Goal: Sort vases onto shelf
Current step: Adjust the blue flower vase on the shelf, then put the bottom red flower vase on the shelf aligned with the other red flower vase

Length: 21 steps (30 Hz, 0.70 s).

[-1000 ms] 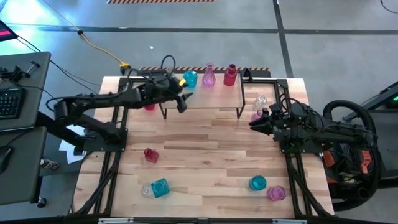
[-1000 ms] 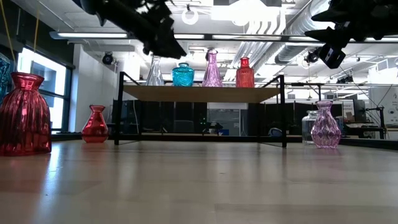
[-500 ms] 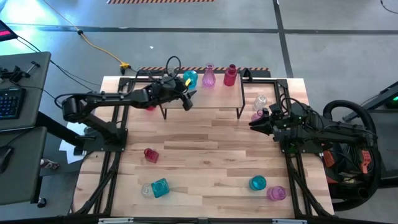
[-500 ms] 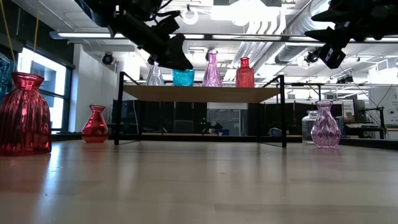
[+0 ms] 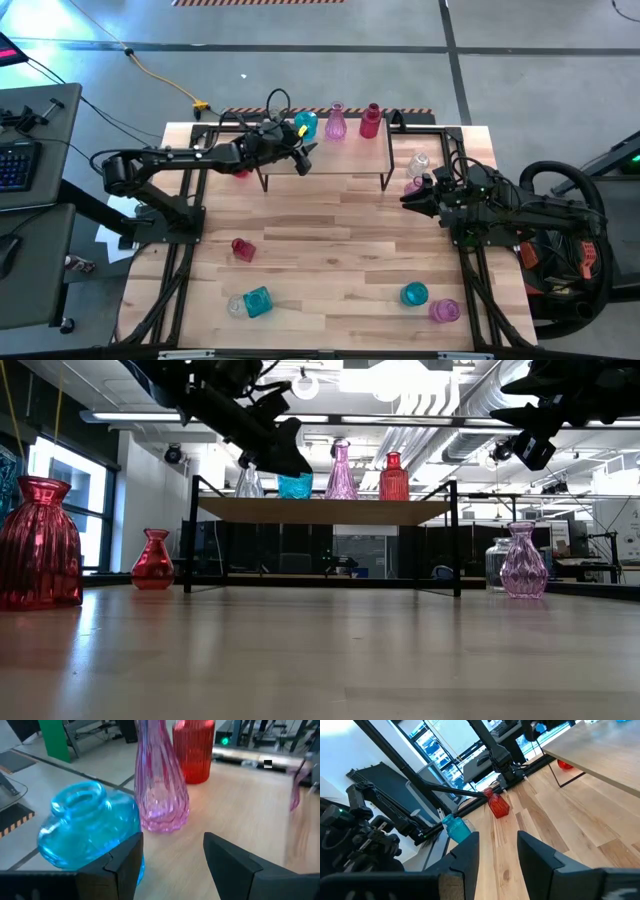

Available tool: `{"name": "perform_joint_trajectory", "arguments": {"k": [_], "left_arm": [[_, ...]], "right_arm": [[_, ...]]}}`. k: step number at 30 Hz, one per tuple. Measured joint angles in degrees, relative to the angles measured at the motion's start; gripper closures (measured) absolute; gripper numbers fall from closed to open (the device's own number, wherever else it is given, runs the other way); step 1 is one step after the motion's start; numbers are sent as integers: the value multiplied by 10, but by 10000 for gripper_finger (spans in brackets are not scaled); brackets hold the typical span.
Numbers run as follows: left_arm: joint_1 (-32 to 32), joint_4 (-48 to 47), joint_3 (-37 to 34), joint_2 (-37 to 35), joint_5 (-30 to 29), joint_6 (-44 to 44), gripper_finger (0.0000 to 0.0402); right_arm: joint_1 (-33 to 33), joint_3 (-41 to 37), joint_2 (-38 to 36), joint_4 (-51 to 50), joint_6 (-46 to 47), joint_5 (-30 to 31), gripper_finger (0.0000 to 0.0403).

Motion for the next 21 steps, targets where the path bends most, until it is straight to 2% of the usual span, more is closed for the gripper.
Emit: {"name": "perform_joint_trajectory", "arguments": {"k": [13,21], "left_arm": [[-8,-49,0,-120,-6,8,202],[-8,-171,1,-233,-11,41,202]], "right_arm": [[0,0,0,0,0,0,289],[0,0,0,0,0,0,289]]}}
